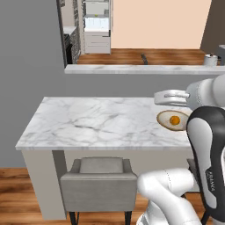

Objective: Retrieve the orange and pear from the fridge and place them into the bowl on the dining table.

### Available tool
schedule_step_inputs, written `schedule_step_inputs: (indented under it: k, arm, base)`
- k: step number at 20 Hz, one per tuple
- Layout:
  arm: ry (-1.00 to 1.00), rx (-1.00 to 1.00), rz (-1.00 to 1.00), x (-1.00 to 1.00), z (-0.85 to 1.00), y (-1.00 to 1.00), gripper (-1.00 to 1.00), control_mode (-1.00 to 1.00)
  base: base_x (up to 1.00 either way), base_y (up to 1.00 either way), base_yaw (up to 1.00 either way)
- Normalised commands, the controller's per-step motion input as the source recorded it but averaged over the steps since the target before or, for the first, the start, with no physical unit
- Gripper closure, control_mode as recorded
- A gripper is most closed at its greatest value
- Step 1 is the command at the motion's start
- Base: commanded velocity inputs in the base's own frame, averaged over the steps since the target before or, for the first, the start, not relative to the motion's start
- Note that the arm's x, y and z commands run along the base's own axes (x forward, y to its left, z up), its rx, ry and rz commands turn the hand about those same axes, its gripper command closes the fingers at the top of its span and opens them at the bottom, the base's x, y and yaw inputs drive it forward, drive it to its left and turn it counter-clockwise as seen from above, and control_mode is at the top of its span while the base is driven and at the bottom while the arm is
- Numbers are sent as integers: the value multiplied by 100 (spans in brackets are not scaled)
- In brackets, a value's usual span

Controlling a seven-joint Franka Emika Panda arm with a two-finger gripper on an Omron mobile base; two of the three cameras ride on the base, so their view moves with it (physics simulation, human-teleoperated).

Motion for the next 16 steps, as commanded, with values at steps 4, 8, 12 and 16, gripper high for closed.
schedule_step_inputs:
  k: [4, 8, 12, 16]
  arm:
    - [0, 0, 0, 0, -3, -9, -100, 100]
    - [0, 0, 0, 0, 0, 0, -100, 100]
    - [0, 0, 0, 0, 0, 0, -100, 100]
    - [0, 0, 0, 0, 0, 0, -100, 100]
  base:
    - [0, -22, 0]
    - [-44, -26, 0]
    - [-92, -27, -2]
    - [-100, -22, -8]
